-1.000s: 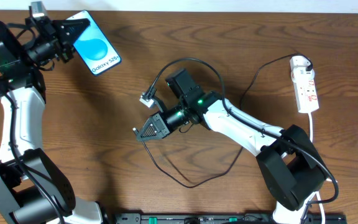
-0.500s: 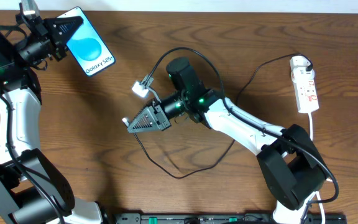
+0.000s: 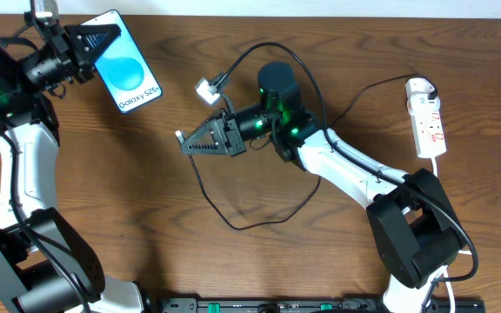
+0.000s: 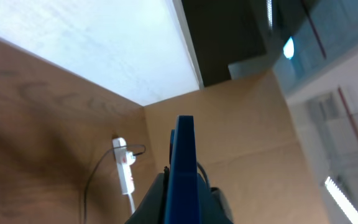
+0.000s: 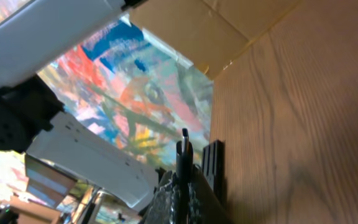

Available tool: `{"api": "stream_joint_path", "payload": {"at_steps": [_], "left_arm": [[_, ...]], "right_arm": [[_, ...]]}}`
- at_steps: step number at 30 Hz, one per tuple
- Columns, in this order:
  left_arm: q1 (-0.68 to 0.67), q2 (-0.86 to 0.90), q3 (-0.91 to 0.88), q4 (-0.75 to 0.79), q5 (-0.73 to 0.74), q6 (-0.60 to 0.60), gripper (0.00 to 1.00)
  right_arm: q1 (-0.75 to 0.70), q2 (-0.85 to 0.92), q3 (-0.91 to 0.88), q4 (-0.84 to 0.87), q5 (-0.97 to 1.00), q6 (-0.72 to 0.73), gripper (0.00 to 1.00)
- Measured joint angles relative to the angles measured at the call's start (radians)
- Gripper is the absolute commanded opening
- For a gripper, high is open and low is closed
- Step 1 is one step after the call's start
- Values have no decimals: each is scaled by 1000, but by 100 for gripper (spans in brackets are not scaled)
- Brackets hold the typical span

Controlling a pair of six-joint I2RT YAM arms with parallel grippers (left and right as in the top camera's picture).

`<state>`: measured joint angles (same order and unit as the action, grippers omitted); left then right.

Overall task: Plug charger to phone and switch on socket
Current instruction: 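Lift the cable plug with the right gripper toward the phone, then align the held plug with the phone's bottom port using the right gripper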

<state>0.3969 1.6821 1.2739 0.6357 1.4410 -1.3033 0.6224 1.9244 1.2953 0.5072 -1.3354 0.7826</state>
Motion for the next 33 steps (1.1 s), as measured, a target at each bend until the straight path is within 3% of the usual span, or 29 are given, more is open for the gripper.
{"api": "stream_joint_path", "payload": {"at_steps": [4, 11, 33], "left_arm": [[-35, 0, 0, 77, 1, -2, 8], [-97, 0, 0, 80, 1, -2, 7], [-113, 0, 0, 80, 2, -2, 7]], "right_arm": [[0, 0, 0, 86, 5, 70, 1], [0, 0, 0, 172, 8, 142, 1], [0, 0, 0, 260, 76, 161, 1]]}}
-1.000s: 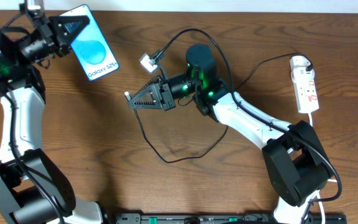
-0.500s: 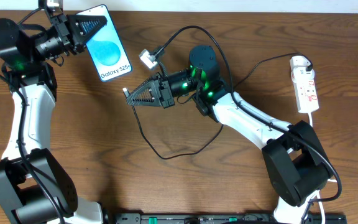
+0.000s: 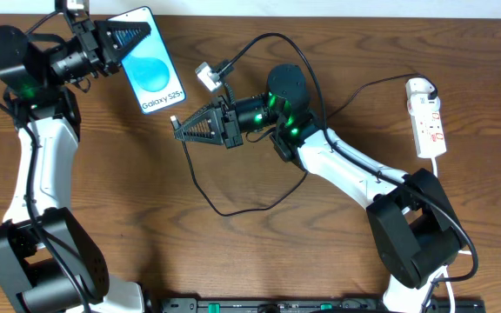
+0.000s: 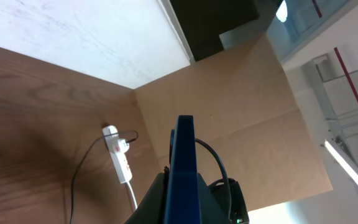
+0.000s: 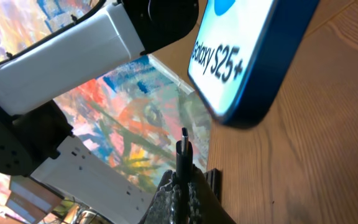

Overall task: Plug charger to phone and switch on socket
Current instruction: 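Align the held plug with the phone's bottom port using the right gripper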

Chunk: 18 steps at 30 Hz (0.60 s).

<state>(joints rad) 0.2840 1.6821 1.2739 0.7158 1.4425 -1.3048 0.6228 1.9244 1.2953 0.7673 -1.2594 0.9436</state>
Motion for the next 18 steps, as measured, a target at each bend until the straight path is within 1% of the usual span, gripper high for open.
{"api": "stream_joint_path", "payload": {"at_steps": [6, 18], "left_arm": [[-23, 0, 0, 0, 3, 1, 7], [-23, 0, 0, 0, 26, 0, 7]], "right_arm": [[0, 0, 0, 0, 7, 0, 1], [0, 0, 0, 0, 38, 0, 1]]}}
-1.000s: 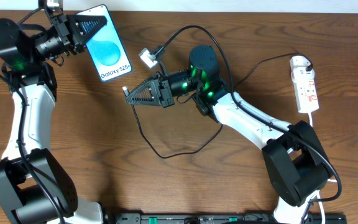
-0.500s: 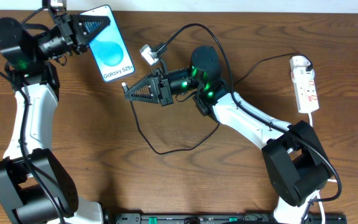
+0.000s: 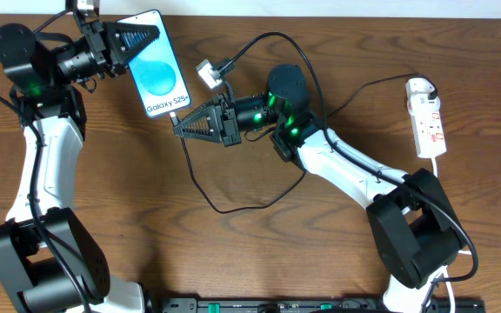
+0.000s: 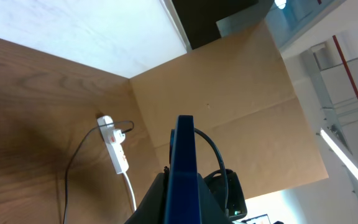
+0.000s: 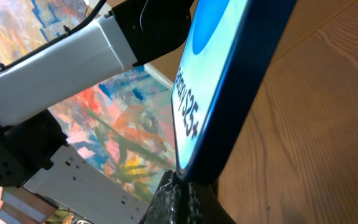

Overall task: Plug charger to phone and switch on socket
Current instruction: 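Align the held plug with the phone's bottom port using the right gripper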

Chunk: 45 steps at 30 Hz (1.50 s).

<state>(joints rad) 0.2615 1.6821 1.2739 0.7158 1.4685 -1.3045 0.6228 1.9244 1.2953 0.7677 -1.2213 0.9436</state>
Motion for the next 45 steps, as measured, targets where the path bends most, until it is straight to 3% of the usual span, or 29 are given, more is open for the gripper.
{"api": "stream_joint_path", "payload": {"at_steps": [45], "left_arm": [[-24, 0, 0, 0, -8, 23, 7]], "right_arm": [[0, 0, 0, 0, 2, 0, 1]]}}
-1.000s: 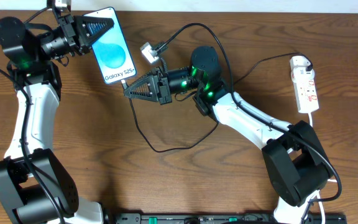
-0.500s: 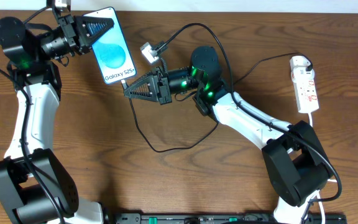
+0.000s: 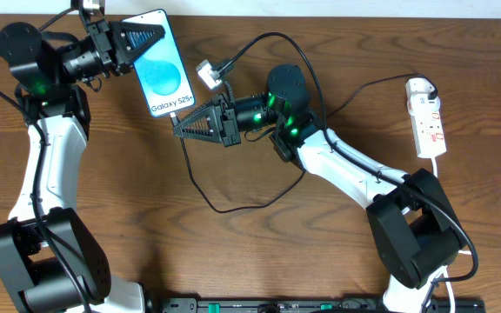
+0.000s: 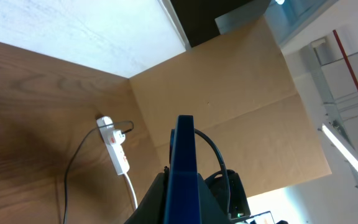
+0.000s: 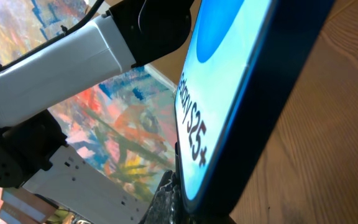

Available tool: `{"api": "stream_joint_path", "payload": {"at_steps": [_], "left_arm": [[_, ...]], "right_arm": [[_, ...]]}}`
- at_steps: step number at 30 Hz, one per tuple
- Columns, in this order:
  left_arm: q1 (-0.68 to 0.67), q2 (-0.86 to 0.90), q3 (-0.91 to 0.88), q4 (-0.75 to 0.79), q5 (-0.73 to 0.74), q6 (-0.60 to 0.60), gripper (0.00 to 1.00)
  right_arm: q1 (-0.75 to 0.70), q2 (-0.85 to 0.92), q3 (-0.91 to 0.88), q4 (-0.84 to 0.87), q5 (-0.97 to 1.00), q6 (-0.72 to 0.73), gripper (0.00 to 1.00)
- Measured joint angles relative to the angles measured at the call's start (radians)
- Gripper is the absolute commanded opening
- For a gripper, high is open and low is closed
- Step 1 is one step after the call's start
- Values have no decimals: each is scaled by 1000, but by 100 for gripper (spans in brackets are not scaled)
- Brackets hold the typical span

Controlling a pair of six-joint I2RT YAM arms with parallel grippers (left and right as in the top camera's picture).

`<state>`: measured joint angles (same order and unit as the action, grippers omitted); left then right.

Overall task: Plug charger to phone and switch on socket
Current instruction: 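Align the held plug with the phone's bottom port using the right gripper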

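A blue phone (image 3: pixel 159 63) with a lit screen reading Galaxy S25+ is held off the table, my left gripper (image 3: pixel 153 35) shut on its upper end. The left wrist view shows the phone (image 4: pixel 185 163) edge-on between the fingers. My right gripper (image 3: pixel 179 125) is shut on the black cable's plug and sits right at the phone's bottom edge. In the right wrist view the phone (image 5: pixel 229 93) fills the frame and hides the plug tip, so I cannot tell whether it is seated. A white socket strip (image 3: pixel 426 117) lies at the right.
The black cable (image 3: pixel 233 207) loops across the middle of the wooden table (image 3: pixel 103 217). Its white adapter (image 3: pixel 207 74) lies just right of the phone. The strip's own lead runs down the right edge. The socket strip (image 4: pixel 115 152) also shows far off in the left wrist view.
The phone has shifted slightly toward the right gripper and looks larger in the right wrist view. The plug tip stays hidden under its bottom edge. Both grippers keep their hold.
First the phone was held at the far left, well apart from the plug in the right gripper. Then both had come closer, the plug tip showing just below the phone. After that the phone's bottom edge covered the plug, and it still does.
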<state>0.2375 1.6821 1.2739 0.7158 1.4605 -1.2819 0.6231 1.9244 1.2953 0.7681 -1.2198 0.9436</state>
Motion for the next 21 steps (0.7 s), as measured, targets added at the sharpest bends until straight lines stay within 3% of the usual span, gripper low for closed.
{"api": "stream_joint_path", "payload": {"at_steps": [21], "left_arm": [[12, 0, 0, 0, 0, 0, 7]], "right_arm": [[-7, 0, 0, 0, 6, 0, 1]]}}
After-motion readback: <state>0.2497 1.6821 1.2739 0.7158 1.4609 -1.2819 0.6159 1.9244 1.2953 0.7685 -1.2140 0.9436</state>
